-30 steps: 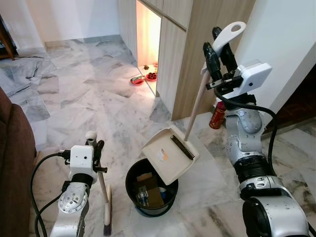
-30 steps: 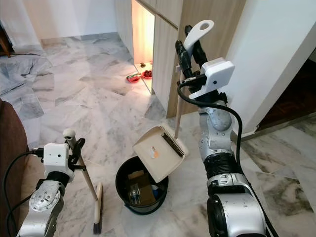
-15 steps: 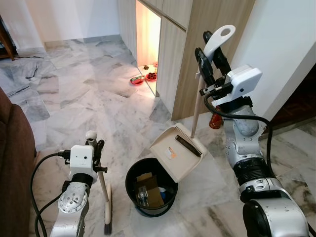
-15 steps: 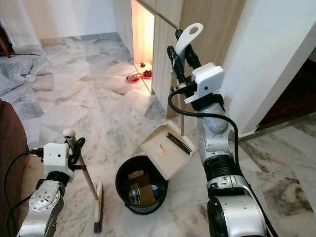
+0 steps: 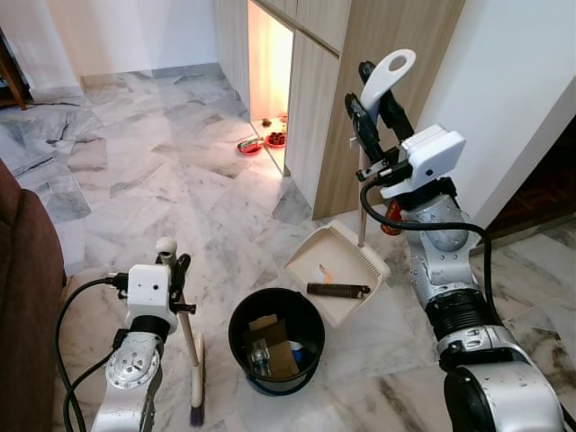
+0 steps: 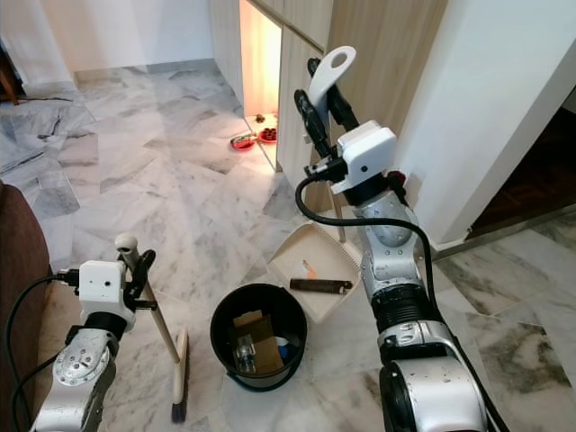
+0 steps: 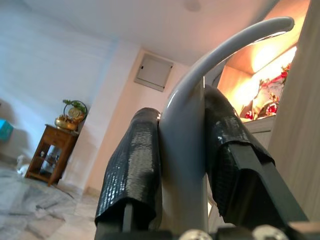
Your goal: Sweep floor
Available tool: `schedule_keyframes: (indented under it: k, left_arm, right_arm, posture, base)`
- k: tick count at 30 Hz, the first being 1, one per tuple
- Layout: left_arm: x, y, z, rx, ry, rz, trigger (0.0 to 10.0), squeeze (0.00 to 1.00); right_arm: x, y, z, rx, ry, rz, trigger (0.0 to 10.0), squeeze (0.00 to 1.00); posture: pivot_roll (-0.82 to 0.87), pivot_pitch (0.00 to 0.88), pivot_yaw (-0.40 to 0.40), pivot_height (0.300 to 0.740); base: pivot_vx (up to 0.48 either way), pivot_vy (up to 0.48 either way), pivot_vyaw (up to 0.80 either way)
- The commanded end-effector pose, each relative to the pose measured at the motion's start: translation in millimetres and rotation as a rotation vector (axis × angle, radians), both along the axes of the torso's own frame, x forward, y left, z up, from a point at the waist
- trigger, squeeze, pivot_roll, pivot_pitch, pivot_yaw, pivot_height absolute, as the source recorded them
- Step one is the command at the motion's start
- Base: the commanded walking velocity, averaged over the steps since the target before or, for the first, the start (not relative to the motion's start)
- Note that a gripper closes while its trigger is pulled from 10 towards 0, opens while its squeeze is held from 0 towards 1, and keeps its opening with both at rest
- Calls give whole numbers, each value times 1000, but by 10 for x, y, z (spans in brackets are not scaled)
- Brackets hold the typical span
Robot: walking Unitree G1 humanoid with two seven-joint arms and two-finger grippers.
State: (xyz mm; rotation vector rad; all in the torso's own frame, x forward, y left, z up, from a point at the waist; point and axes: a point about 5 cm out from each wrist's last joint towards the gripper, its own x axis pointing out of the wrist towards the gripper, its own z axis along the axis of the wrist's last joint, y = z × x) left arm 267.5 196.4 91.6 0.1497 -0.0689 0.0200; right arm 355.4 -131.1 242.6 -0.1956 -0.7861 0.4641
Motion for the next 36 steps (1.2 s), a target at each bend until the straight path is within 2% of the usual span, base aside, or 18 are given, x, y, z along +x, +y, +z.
schedule_keyframes:
  k: [1,23,27,28,29,30,33,34,36]
  left_arm:
    - [29,-2,86,8,-44,-9,10000,0]
    - [30,-15,81,2,-46,-5,10000,0]
    - [26,-18,71,-1,-42,-8,10000,0]
    - [20,-17,65,-3,-39,-9,10000,0]
    - [20,-17,65,-3,-39,-9,10000,0]
    - [13,-14,57,-3,-37,-10,10000,0]
    - [3,-5,49,-4,-33,-11,10000,0]
    - [-4,4,44,-4,-30,-10,10000,0]
    - [-8,7,39,-4,-27,-10,10000,0]
  right_arm:
    - [-12,-20,182,66,-61,-3,10000,0]
    - [-9,-43,221,42,-97,-57,10000,0]
    - [39,-181,206,19,-90,-188,10000,0]
    - [57,-308,186,0,-90,-270,10000,0]
    - [57,-308,186,0,-90,-270,10000,0]
    - [64,-433,178,-5,-91,-339,10000,0]
    - [67,-630,201,26,-91,-435,10000,0]
    - [64,-747,212,33,-92,-505,10000,0]
    - [62,-806,209,33,-89,-540,10000,0]
  posture:
    - [144,0,-59,740]
    - [145,0,-69,740]
    - [143,0,-70,740]
    - [143,0,-70,740]
    - [143,0,-70,740]
    - [143,0,-70,740]
    - [138,0,-67,740]
    - [133,0,-64,740]
    - [133,0,-64,740]
  base:
    - [0,0,0]
    - [0,0,0]
    - [0,0,0]
    - [0,0,0]
    - [0,0,0]
    - [0,0,0]
    - [0,0,0]
    - [0,0,0]
    - [0,0,0]
